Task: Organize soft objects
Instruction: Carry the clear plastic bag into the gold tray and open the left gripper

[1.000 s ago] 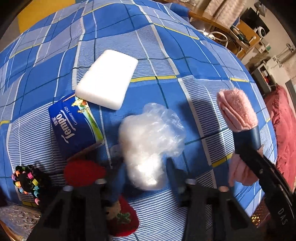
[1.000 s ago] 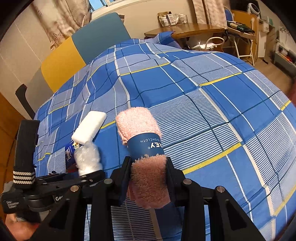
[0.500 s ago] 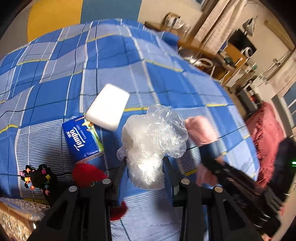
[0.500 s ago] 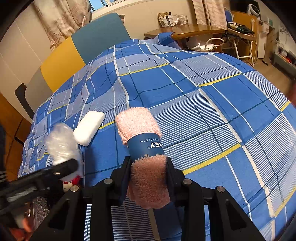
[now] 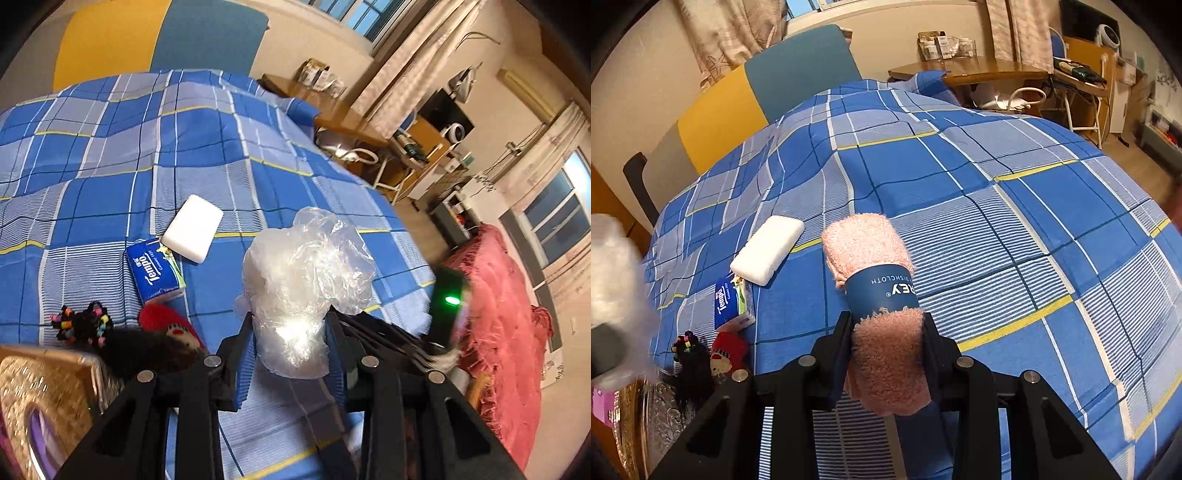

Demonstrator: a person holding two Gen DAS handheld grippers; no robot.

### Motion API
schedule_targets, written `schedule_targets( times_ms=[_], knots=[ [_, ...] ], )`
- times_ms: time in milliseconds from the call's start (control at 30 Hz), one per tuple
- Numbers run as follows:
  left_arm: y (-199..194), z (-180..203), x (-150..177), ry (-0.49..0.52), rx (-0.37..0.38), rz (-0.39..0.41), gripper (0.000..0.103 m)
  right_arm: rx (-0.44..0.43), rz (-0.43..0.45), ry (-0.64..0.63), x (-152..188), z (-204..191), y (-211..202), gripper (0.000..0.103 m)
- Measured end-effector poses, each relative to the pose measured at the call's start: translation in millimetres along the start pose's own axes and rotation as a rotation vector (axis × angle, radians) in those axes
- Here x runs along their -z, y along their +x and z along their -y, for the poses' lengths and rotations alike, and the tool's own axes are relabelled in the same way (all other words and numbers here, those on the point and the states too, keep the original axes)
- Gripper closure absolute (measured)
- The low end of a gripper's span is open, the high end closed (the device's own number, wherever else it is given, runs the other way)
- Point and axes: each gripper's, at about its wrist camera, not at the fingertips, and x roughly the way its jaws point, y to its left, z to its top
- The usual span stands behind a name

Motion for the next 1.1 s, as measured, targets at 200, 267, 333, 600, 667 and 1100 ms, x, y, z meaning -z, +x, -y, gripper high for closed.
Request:
schedule_targets(
  times_ms=[200, 267, 333, 600, 667, 1100],
  knots=[
    [-47, 6, 18, 0.029, 0.047, 0.049, 0.069, 0.022, -0.006, -0.020, 3, -2, 2, 0.068],
    [-61, 3, 23, 0.025, 0.061, 0.061, 0.069, 0.025, -0.002, -0.027, 4, -2, 2, 0.068],
    [-77, -1, 28, 0.033, 0.059, 0.084, 0.069, 0.031, 0.003, -0.038, 4, -4, 1, 0.068],
    [-137, -35, 43, 0.012, 0.046, 0.164, 0.069, 0.031, 0.033, -0.078, 5, -11, -3, 0.068],
    [-153, -47, 47, 0.008, 0.023, 0.195, 0.069, 0.026, 0.045, -0.080, 5, -12, -5, 0.068],
    [-245, -217, 116, -0.273, -0.190, 0.277, 0.069, 0.042, 0.104, -0.097, 9, -18, -13, 0.068]
  ],
)
